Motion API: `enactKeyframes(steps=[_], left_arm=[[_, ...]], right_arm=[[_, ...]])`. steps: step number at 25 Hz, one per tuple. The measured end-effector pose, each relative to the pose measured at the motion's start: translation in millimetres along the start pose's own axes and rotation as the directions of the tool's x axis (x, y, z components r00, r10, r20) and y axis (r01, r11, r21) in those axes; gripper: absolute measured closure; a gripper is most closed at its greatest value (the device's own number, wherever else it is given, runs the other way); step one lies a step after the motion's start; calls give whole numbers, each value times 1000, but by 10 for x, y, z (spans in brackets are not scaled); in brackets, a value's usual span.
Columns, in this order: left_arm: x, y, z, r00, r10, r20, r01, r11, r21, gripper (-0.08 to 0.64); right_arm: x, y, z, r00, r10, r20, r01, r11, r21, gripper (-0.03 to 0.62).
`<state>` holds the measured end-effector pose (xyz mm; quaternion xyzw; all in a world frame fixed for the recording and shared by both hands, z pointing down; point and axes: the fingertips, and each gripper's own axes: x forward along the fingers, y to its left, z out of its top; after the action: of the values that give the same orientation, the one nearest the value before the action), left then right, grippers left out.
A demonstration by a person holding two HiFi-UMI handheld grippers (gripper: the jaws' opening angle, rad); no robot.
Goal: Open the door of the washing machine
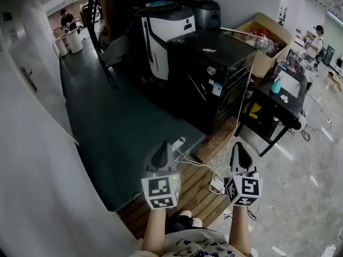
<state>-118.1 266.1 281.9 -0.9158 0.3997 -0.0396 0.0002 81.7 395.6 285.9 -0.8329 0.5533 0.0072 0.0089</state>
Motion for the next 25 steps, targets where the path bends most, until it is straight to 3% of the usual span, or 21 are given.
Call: enactKeyframes(steps=[15, 25], left_arm=[[89, 38, -6, 1000, -7, 1, 7, 1000, 3, 558], [230, 47, 22, 1000, -1, 10, 1, 999, -36, 545]], right_arm=[[60, 6, -13, 1000, -10, -3, 10, 1000, 1, 571], [127, 26, -28, 1000, -15, -9, 15, 1000, -2, 571]])
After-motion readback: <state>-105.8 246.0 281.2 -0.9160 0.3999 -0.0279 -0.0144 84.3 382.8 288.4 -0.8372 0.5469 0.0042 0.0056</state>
